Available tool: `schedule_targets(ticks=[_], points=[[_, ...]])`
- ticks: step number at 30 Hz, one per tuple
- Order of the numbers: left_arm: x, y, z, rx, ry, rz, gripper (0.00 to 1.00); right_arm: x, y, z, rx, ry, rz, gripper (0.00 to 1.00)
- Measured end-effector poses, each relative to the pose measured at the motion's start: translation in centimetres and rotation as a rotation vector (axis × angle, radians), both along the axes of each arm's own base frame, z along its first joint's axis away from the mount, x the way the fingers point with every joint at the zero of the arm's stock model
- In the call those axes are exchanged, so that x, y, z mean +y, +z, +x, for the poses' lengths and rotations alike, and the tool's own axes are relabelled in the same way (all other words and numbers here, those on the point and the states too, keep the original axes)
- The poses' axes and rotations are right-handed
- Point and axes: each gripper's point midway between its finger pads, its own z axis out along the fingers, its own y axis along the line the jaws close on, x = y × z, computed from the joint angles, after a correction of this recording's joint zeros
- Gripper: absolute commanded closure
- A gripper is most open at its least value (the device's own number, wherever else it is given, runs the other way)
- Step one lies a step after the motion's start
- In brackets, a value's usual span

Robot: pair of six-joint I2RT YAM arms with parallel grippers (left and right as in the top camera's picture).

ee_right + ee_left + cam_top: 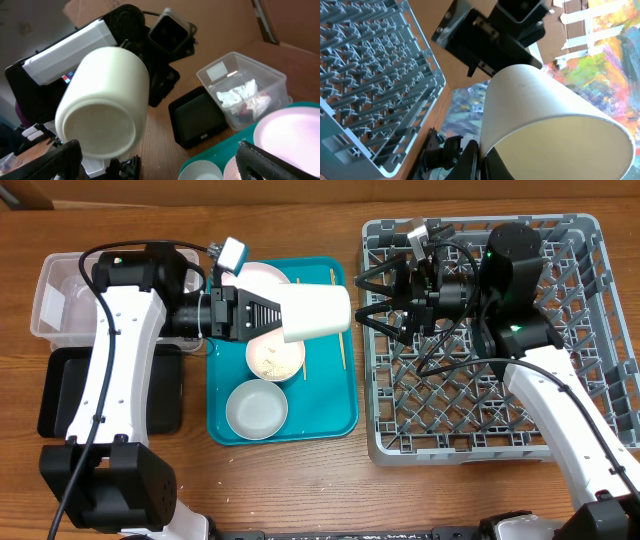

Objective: Sort waste into correct bins and load items into the dishwasher
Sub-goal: 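Carry the cup with the right gripper over the rack, turning it upside down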

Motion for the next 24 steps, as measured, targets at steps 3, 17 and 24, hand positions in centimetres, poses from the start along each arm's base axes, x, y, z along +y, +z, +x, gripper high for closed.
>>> schedule_targets(ticks=[3, 17, 24], points=[[-0.4, -0.1, -0.2, 0.009, -0.014, 0.003, 0.96, 0.6, 1.1, -0.6, -0.043, 0.030, 0.022, 0.00], [-0.5, 0.1, -0.3, 0.007, -0.015, -0.004, 0.96, 1.6, 1.5, -2.3, 0.001, 0.115, 0.030, 0.00], [-0.5, -0.3, -0.3, 0.000, -0.022, 0.021, 0.96, -0.6, 1.5, -1.6, 0.008, 0.102, 0.030, 0.00]])
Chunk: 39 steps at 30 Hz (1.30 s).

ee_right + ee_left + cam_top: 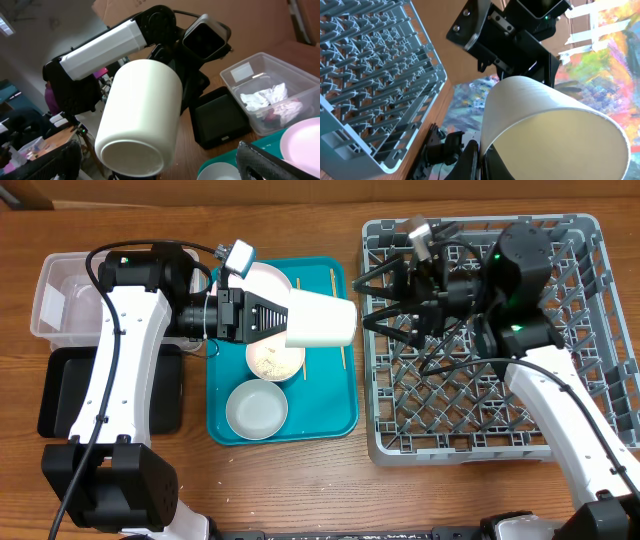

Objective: Sort waste into correct bins and load items into the dishwasher
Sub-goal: 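Carry the cup with the right gripper over the rack, turning it upside down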

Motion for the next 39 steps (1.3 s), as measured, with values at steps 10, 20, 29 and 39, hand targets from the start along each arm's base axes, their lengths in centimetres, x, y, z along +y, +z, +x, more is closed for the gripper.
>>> schedule_targets(ticks=[10, 20, 29, 39], points=[[0.0, 0.0, 0.0, 0.000, 0.000, 0.001, 0.96, 2.0, 0.0, -1.7, 0.010, 0.072, -0.001, 0.00], [0.0, 0.0, 0.0, -0.001, 0.000, 0.001, 0.96, 4.0, 0.0, -3.0, 0.003, 0.107, -0.001, 0.21], [0.1, 0.1, 0.1, -0.001, 0.004, -0.008, 0.96, 5.3, -0.4, -2.7, 0.030, 0.069, -0.010, 0.37], [0.0, -0.1, 0.0, 0.000, -0.001, 0.004, 0.67, 5.1, -0.4, -2.4, 0.047, 0.054, -0.013, 0.45]])
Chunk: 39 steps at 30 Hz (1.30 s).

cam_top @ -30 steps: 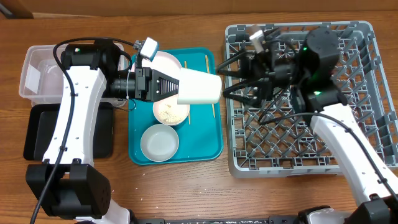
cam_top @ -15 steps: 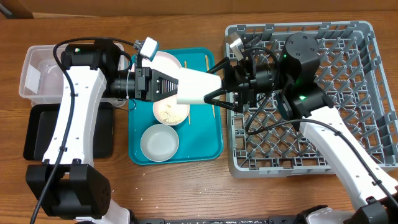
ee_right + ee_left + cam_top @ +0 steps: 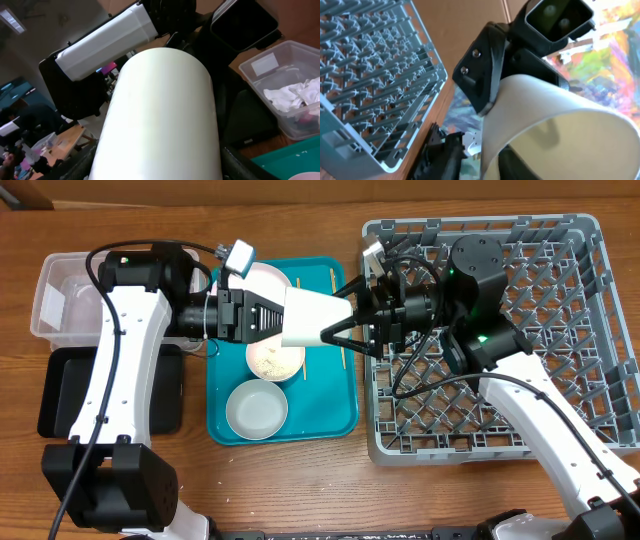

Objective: Sort waste into correct bins and load items into the dishwasher
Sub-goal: 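Carry the cup with the right gripper over the rack, turning it upside down, then lower the cup into the rack and open the right gripper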

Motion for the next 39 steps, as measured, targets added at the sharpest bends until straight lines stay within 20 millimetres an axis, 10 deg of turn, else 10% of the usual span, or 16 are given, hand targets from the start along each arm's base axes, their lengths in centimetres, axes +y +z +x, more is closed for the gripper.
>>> schedule_targets(ticks=[8, 18, 23, 30, 39], points=[[0.3, -2.2, 0.2, -0.057, -0.020, 0.121, 0.48, -4.1, -1.7, 4.0, 0.184, -0.169, -0.047, 0.45], [2.7, -8.4, 1.4, -0.108, -0.028, 0.509, 0.42, -7.6, -11.7, 5.5, 0.585, -0.498, -0.370, 0.44], [5.0, -11.1, 3.1, -0.080, 0.041, 0.719, 0.43, -11.2, -15.3, 3.2, 0.712, -0.688, -0.636, 0.44], [8.4, -13.5, 5.5, -0.004, 0.200, 0.958, 0.43, -16.4, -14.7, -0.4, 0.745, -0.922, -0.966, 0.44], [9.5, -14.1, 5.9, 0.035, 0.255, 1.028, 0.43, -17.2, -17.3, -4.7, 0.766, -0.948, -1.288, 0.43]])
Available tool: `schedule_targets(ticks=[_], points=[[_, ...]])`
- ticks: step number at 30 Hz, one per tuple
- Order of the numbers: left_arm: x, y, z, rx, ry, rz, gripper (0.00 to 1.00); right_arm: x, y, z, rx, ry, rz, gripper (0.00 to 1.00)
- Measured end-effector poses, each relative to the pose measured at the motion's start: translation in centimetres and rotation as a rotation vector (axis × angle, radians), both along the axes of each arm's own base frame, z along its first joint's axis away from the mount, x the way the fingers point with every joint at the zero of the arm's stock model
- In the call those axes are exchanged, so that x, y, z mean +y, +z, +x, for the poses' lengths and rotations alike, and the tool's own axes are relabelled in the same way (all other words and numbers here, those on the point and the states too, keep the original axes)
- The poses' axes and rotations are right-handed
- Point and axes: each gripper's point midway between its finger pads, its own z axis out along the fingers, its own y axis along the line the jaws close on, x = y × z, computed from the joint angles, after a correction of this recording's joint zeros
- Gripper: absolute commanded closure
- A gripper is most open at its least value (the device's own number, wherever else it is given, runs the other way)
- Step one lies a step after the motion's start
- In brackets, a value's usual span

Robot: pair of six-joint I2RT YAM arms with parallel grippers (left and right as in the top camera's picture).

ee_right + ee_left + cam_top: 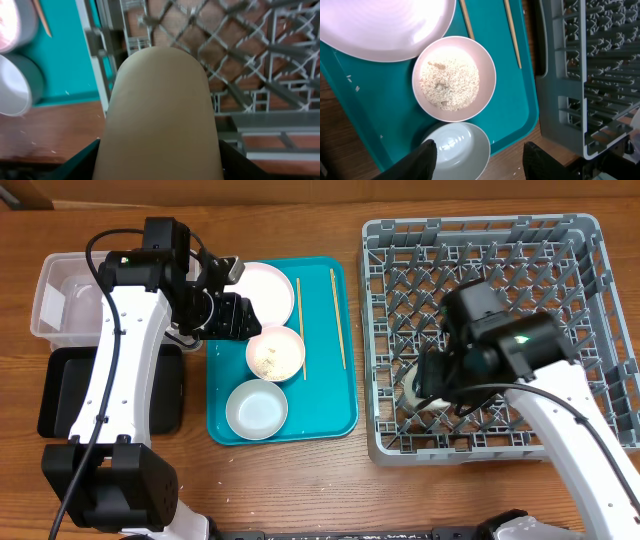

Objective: Sort waste into correct bins and load items into the dishwasher
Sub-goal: 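Lower the cup into the rack and open the right gripper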

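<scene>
A white cup [160,110] fills the right wrist view, with my right gripper [160,167] shut on it. In the overhead view the cup [413,390] shows only as a pale edge under my right gripper [428,383], low over the front left of the grey dish rack [560,250]. My left gripper [482,162] is open and holds nothing; it hangs above the teal tray [520,107]. On the tray are a rice bowl [454,79], an empty white bowl [460,150], a pink plate [385,25] and two chopsticks [513,35].
At the table's left stand a clear plastic bin [58,298] and, in front of it, a black bin [60,392]. The rack's wall [555,85] runs right beside the tray's right edge.
The left gripper let go of the cup, opened and drew back over the tray's left half. The right gripper now holds the cup and has moved to the rack's front left.
At first the left gripper held the cup on its side above the tray, with the right gripper open over the rack's back left, facing it. Then the right fingers stood around the cup. Now the right alone holds it, at the rack.
</scene>
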Motion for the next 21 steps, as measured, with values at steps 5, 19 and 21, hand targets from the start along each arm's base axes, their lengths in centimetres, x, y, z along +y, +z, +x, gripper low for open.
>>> schedule_targets(ticks=[5, 19, 21], points=[[0.1, -0.1, 0.0, 0.004, 0.009, 0.008, 0.43, 0.9, -1.5, -0.6, 0.063, 0.027, -0.060, 0.42], [0.2, -0.1, 0.0, 0.009, 0.019, 0.011, 0.42, 2.4, -4.2, -2.1, 0.131, 0.049, -0.088, 0.30], [0.2, -0.1, 0.0, 0.011, 0.019, 0.011, 0.42, 2.6, -4.5, -1.9, 0.125, 0.047, -0.079, 0.23]])
